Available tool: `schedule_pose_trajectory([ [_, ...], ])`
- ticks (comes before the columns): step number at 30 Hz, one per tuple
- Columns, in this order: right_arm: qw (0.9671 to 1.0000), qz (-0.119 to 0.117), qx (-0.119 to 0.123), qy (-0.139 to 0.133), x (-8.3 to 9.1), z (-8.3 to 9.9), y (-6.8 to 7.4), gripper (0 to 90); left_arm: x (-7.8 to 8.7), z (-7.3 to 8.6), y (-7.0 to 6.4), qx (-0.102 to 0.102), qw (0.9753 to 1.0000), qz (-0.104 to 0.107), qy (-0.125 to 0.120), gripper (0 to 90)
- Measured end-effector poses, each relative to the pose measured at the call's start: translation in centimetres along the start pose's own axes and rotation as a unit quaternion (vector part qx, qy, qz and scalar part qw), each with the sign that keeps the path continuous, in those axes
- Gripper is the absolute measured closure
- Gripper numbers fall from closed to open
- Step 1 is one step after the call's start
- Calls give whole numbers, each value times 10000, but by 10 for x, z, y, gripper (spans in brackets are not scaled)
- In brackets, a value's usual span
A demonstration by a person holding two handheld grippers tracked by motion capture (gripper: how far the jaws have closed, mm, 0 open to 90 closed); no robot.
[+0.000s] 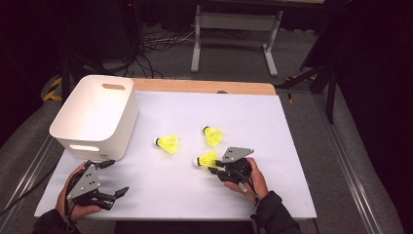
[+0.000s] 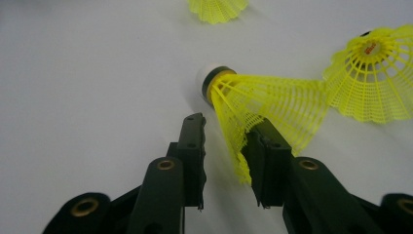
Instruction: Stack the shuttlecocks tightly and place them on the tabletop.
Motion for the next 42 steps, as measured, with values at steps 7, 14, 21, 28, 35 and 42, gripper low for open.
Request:
schedule_pose_trajectory([
  [7, 9999, 80, 16, 139, 2, 10, -2, 851, -1, 1, -1, -29, 10000, 15, 37, 52],
  [14, 9997, 103, 152, 137, 0, 8, 1, 900, 0, 0, -1, -17, 10000, 8, 24, 53],
  [21, 9993, 239, 249, -152, 4, -4, 2, 900, 0, -1, 0, 8, 10000, 14, -35, 52],
  [28, 9982, 323, 411, -300, -5, -24, 3, 900, -1, -1, -2, -19, 10000, 24, 1, 52],
  [35, 9980, 355, 424, -303, -19, -36, 1, 900, -2, -1, -2, -6, 10000, 57, -7, 52],
  [42, 9982, 385, 417, -196, -41, -46, -7, 900, -3, 0, -2, 10, 10000, 60, 7, 52],
])
Point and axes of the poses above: each handheld gripper's, and its own axes: x roughly backward along the jaws, z roughly out of its underside, y roughly to its left, the point moved 8 cm from there along -x, roughly forward along the jaws, and after that the axes turned 12 degrees about -z, right-handed, at the moved point
